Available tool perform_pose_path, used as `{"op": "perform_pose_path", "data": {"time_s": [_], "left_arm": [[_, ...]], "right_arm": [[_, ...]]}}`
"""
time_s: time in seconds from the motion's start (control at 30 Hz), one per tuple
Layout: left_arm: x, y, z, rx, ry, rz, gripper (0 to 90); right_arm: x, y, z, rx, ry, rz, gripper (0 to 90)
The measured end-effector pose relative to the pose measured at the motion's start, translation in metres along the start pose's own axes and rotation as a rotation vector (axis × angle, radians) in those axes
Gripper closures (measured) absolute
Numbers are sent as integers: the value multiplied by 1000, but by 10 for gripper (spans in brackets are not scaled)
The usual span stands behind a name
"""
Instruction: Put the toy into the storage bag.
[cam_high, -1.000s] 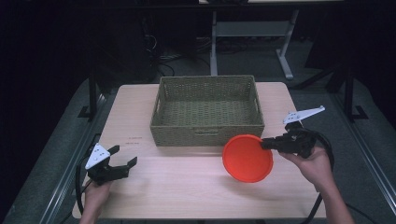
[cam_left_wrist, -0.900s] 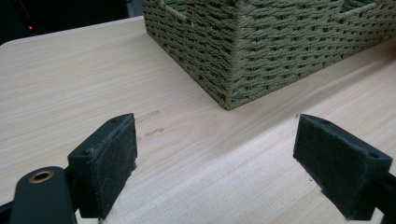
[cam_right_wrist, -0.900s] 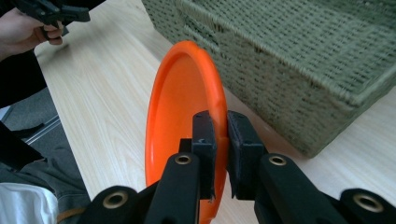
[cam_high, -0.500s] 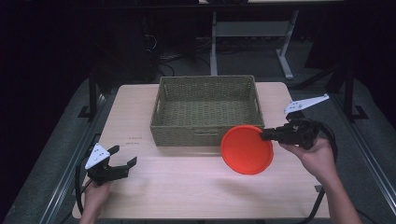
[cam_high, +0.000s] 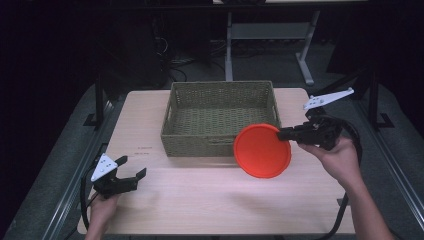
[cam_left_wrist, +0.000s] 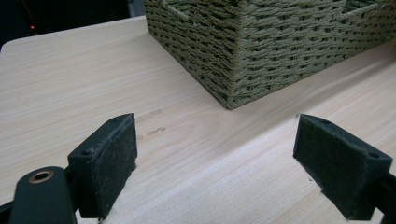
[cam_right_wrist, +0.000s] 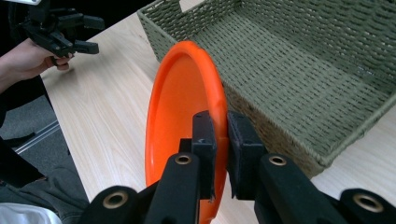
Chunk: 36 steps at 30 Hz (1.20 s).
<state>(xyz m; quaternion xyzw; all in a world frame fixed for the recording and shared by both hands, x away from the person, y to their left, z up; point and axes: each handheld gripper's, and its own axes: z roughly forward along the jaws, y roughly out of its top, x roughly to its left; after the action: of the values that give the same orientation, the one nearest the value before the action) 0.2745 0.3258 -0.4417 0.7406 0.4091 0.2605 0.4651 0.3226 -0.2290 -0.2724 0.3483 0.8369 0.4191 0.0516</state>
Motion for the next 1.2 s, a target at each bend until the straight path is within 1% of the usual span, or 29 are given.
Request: {"op": "perform_pose_path", "data": {"time_s": [0.23, 0.6, 0.63, 0.87, 1.07, 1.2], "left_arm": [[1, 0, 0, -1, 2, 1, 129], [1, -1, 0, -3, 6, 1, 129], [1, -1, 0, -2, 6, 1, 129], [2, 0, 1, -4, 5, -3, 129], [2, 0, 1, -2, 4, -3, 129], [3, 0, 0, -2, 5, -4, 129]], "right_arm": [[3, 16, 1, 0, -2, -13, 821], [1, 40, 4, -10, -1, -23, 821], [2, 42, 5, -10, -1, -19, 821], [0, 55, 8, -13, -8, -30, 821], [-2, 65, 12, -9, -8, -24, 821], [-4, 71, 14, -16, -10, -24, 821]]}}
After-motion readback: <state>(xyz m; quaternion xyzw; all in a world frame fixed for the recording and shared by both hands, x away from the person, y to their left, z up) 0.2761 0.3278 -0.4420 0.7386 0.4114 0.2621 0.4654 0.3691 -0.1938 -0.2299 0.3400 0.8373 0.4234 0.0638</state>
